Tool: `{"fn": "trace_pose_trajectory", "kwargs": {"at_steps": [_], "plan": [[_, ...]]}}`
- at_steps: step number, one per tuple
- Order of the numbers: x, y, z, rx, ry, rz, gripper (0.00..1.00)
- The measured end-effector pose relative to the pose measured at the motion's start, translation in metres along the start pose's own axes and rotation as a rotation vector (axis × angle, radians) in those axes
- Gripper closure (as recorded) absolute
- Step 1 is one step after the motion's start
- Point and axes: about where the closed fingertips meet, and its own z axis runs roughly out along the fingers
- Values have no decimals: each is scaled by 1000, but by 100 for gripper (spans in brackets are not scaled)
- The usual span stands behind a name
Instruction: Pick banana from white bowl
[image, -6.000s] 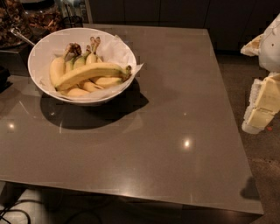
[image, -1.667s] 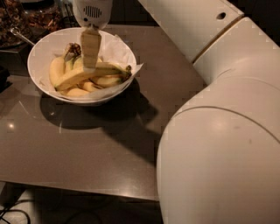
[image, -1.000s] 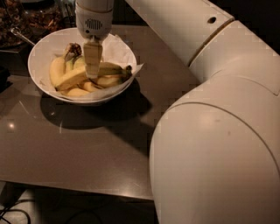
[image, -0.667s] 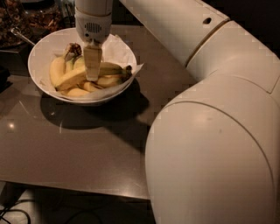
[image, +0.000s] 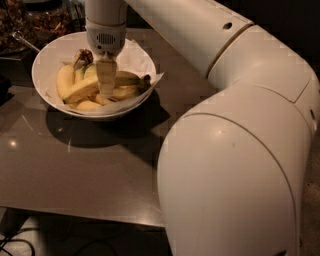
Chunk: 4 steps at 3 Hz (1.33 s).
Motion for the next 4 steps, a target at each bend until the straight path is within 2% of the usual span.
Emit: {"fn": "trace_pose_trajectory", "kwargs": {"at_steps": [1,4], "plan": [[4,-1,9,-21,4,1,41],[12,1,8,-13,7,-5,100]]}}
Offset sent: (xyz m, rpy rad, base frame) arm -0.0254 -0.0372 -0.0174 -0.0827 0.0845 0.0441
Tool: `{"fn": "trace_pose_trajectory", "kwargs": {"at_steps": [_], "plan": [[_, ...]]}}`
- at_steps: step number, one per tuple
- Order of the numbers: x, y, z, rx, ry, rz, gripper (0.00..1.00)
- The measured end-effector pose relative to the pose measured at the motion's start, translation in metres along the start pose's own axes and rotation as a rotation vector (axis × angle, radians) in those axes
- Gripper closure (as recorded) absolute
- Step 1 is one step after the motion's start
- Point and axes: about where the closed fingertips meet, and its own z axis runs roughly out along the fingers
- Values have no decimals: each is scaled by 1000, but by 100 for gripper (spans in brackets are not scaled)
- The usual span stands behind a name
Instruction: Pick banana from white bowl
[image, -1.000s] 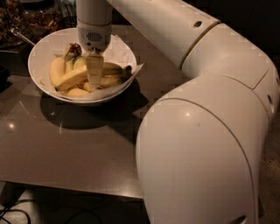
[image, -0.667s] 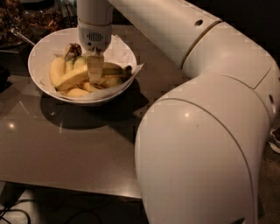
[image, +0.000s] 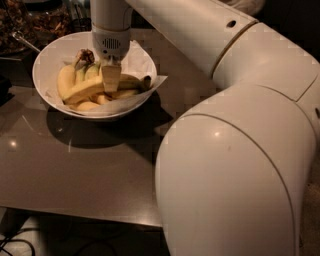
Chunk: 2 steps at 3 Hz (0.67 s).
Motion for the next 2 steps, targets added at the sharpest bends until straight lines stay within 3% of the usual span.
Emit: {"fn": "trace_pose_trajectory", "kwargs": {"at_steps": [1,2], "plan": [[-2,-1,-4,32,-24,4,100],[-2,19,-24,64,-44,27,100]]}}
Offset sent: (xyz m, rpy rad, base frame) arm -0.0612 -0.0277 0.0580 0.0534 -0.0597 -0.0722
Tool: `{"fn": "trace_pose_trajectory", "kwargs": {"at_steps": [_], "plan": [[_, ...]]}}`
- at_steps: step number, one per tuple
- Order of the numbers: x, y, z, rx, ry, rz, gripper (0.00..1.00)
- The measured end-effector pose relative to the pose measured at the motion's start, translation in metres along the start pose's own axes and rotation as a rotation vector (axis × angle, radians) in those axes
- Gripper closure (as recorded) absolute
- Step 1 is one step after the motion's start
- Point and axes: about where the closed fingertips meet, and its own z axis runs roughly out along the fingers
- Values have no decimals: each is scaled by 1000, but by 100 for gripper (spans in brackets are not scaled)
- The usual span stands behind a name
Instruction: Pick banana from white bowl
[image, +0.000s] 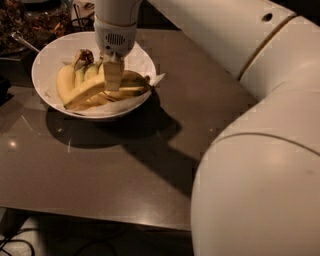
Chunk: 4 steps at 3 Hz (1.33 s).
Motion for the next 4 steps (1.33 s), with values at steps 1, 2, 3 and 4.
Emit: {"fn": "trace_pose_trajectory", "kwargs": {"at_steps": [1,2,3,4], "plan": [[-2,26,-28,27,-28,14,100],[-7,49,-52,48,-77,7,100],[-8,75,-67,64,-131,4,100],[-5,102,-75,76,-177,17,100]]}}
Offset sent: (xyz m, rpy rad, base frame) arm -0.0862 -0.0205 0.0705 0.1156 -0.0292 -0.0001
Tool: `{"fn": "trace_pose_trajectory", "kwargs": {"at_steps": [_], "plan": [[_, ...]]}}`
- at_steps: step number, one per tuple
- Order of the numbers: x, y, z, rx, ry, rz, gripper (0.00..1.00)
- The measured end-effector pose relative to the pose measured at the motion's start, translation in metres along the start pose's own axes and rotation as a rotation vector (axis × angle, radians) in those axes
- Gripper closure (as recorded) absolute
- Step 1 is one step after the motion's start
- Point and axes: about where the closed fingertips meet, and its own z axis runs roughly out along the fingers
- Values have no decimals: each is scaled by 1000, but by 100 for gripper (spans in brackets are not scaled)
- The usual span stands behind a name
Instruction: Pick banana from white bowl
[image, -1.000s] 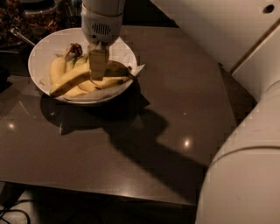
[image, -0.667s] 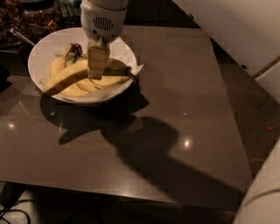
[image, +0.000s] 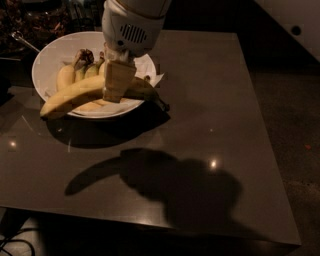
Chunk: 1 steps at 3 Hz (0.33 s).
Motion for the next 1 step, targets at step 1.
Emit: {"fn": "trace_pose_trajectory", "kwargs": {"at_steps": [1], "plan": [[2,3,1,-1,0,3,100]]}}
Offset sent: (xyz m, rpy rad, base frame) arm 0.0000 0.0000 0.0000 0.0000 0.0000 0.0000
